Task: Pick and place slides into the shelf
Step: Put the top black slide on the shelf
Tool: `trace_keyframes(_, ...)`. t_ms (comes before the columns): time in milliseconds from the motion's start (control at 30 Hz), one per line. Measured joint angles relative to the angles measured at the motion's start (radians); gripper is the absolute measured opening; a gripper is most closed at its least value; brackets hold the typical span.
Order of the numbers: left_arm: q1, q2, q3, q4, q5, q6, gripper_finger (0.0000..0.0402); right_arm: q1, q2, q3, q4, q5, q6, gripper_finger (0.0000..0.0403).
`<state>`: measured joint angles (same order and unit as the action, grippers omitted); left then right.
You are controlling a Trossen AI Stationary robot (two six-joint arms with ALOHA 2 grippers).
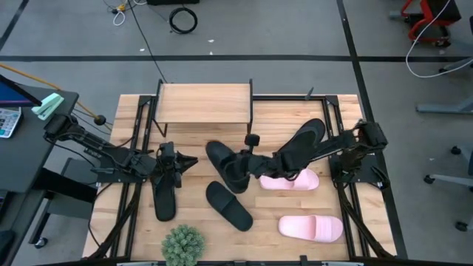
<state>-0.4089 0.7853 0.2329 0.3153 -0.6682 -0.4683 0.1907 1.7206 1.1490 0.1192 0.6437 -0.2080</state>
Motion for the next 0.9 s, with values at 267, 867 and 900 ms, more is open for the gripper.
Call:
trace_keyframes(267,-0.012,0.0,0.0,0.001,0.0,-0.045,0.0054,-0.14,-0.069,0.125,0.002,0.204,-0.21,0.0009)
trace_keyframes(867,-0.009,0.0,0.0,0.0,0.0,-0.017,0.0057,-0.526,-0.031,0.134,-0.068,-0.024,-0.157,0.0011)
trace_keyframes(900,-0.009,0.0,0.0,0.0,0.0,-0.018,0.0057,-0.536,-0.029,0.129,-0.062,-0.025,-0.142,0.001)
